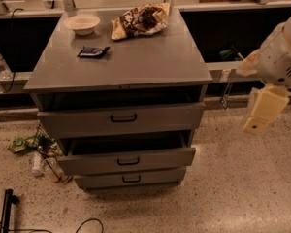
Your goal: Open middle drawer
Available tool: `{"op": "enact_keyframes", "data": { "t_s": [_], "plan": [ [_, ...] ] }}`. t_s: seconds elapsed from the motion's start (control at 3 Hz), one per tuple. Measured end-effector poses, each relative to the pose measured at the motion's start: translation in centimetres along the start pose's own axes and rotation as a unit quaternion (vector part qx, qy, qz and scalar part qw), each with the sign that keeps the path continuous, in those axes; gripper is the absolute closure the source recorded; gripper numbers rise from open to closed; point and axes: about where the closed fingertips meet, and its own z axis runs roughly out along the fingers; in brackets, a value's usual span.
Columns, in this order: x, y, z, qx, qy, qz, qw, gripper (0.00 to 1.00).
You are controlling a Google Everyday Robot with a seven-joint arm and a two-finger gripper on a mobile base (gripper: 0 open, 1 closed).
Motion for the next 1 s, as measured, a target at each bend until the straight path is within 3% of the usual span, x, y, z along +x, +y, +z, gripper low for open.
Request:
{"op": "enact_keyframes", "data": {
  "t_s": [0.33,0.67,1.0],
  "plan": [
    [0.0,1.4,7.6,-0.046,-0.039,-0.014,0.9981,0.39],
    [0.7,4.2,18.0,-0.094,-0.097,-0.030,0.9904,0.64],
    [0.2,5.7,27.3,-0.103,-0.143,-0.051,0.9830,0.91]
  ]
}}
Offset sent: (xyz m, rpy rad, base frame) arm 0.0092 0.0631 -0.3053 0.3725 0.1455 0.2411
